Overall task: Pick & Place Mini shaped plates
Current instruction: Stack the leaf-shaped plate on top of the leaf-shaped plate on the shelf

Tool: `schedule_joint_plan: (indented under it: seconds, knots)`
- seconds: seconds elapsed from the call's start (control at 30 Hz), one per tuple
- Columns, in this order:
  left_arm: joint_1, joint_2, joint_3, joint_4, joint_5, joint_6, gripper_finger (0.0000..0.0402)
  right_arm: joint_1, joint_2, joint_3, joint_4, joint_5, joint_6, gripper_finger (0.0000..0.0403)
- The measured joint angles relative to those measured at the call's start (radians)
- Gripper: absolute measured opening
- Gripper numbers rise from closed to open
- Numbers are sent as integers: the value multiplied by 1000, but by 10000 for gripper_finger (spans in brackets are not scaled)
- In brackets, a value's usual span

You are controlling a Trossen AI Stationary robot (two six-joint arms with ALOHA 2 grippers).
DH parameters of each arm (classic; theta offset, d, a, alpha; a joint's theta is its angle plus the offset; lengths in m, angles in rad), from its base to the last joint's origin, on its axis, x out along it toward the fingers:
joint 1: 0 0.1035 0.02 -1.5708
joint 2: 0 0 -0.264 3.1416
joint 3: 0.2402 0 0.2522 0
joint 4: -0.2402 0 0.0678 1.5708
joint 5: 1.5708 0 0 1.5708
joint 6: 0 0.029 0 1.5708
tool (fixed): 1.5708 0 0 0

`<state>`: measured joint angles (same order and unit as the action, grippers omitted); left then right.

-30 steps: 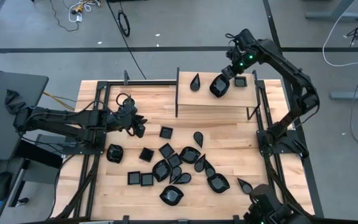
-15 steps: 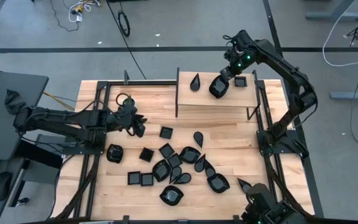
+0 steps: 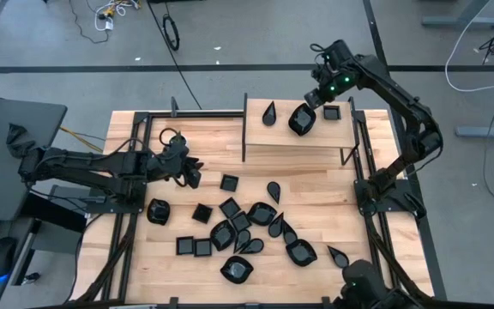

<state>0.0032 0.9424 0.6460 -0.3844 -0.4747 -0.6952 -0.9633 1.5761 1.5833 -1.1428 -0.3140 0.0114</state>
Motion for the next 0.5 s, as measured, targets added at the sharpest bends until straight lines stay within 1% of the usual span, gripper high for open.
schedule_joint_plan:
  seconds: [0.13,0.23,0.33,0.5]
  knots:
    - [0,0,0,14,0,0,126,29,10,0,4,118,8,56]
    - [0,0,0,27,1,0,126,49,10,0,26,136,24,70]
    - [0,0,0,31,16,1,126,57,15,0,22,137,64,65]
    - [0,0,0,32,61,5,126,62,44,-43,32,142,91,33]
